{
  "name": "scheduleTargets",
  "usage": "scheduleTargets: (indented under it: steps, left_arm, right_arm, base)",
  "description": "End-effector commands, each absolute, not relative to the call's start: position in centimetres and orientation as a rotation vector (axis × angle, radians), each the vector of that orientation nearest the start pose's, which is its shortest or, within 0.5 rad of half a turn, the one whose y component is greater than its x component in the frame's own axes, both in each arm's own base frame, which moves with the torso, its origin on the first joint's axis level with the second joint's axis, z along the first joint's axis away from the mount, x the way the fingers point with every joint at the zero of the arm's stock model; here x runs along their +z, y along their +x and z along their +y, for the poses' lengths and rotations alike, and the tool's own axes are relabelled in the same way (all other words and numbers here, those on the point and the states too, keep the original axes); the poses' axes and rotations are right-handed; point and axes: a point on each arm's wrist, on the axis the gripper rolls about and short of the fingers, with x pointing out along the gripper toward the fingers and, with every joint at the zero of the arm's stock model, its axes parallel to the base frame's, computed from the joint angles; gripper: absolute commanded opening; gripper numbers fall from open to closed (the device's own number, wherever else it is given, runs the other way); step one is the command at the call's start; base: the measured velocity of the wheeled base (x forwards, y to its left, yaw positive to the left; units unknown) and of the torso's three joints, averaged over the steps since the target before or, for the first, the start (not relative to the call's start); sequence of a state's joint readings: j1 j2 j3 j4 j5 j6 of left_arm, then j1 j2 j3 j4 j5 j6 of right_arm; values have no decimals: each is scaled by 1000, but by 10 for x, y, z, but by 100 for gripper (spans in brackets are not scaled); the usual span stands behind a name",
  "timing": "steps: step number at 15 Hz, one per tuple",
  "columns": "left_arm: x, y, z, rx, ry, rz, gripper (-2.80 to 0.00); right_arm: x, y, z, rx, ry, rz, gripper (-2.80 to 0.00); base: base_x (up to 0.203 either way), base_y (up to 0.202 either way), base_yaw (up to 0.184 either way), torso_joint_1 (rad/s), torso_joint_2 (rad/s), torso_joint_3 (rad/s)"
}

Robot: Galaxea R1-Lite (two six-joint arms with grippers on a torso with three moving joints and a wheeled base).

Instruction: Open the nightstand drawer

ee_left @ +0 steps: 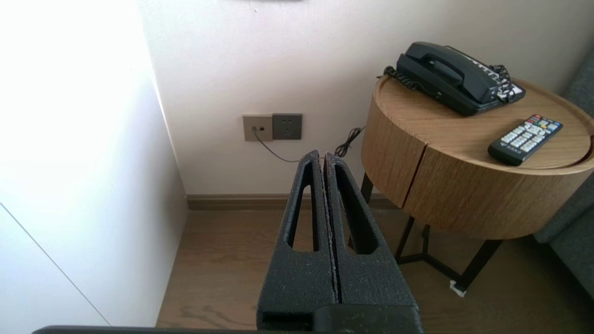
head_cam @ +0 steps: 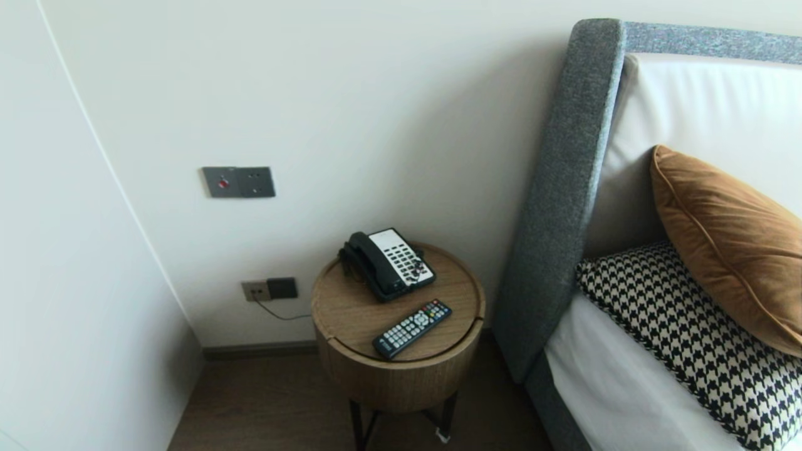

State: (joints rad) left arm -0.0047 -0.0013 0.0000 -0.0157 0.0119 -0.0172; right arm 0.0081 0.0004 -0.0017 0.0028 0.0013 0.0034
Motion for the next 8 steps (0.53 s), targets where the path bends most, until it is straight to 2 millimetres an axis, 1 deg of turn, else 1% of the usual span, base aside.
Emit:
scheduleTargets:
  steps: [1,3,8]
  left_arm:
    - [77,-23,0,8,-20,-14,-280]
    - [77,-23,0,8,-20,-14,-280]
    - [77,-23,0,8,-20,-14,-280]
  right_arm:
    - [76,-23,0,11,3,0,-280]
    - [76,-23,0,11,3,0,-280]
    - [76,-23,0,11,3,0,-280]
  base:
    - [0,0,0,0,0,0]
    - [0,0,0,0,1,-48]
    - [0,0,0,4,3,-171]
